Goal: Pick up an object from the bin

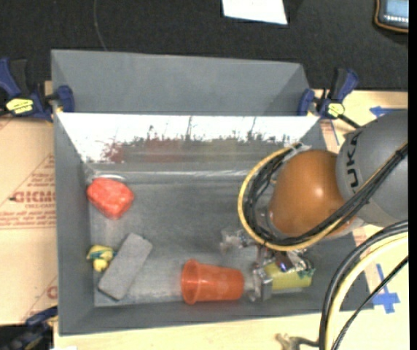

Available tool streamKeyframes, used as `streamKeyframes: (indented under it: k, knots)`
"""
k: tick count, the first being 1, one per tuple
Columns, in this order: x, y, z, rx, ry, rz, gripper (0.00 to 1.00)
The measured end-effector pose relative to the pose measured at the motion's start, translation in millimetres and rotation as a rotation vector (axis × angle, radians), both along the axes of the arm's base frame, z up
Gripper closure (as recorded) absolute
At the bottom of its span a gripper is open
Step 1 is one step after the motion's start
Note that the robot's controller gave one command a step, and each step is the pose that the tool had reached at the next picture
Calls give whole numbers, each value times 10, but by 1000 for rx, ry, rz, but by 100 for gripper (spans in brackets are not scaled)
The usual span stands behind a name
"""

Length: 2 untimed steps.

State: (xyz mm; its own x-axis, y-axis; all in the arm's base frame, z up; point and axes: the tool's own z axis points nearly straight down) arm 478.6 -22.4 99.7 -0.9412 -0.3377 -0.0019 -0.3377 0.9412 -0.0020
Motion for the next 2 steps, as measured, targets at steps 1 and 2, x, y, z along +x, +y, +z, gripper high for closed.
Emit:
streamKeyframes:
  k: [1,2]
  knots:
    - [-14,-515,-271,-5,-34,-78,0]
    - [81,-762,-288,3,-11,132,100]
